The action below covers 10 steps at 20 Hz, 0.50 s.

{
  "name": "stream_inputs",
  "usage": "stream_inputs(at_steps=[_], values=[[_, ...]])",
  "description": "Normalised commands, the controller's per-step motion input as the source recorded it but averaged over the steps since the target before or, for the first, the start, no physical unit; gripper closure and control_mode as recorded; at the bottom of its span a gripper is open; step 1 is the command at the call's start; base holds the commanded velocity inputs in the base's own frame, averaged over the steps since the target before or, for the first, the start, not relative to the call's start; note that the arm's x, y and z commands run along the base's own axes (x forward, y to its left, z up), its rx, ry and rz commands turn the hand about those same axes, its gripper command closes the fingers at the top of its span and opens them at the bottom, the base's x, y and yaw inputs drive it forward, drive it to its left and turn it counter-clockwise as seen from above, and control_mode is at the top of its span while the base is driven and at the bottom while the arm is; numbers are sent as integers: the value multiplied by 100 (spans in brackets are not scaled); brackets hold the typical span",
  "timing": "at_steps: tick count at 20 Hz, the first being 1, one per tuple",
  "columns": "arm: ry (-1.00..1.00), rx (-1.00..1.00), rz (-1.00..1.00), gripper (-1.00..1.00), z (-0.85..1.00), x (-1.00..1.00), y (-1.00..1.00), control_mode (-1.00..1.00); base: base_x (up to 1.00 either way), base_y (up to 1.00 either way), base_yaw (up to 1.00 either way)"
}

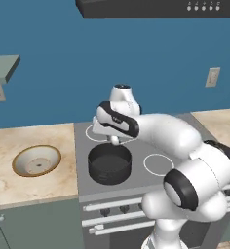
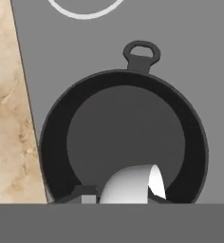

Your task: Open the cabinet and move the ladle to the pot. Then close the cabinet.

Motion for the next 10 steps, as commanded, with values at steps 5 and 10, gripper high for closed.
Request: stream_inputs(at_steps=[5, 10], values=[[3, 0, -13, 100, -65, 14, 24, -100, 0, 0, 0], [7, 0, -12, 100, -51, 35, 8, -100, 0, 0, 0]])
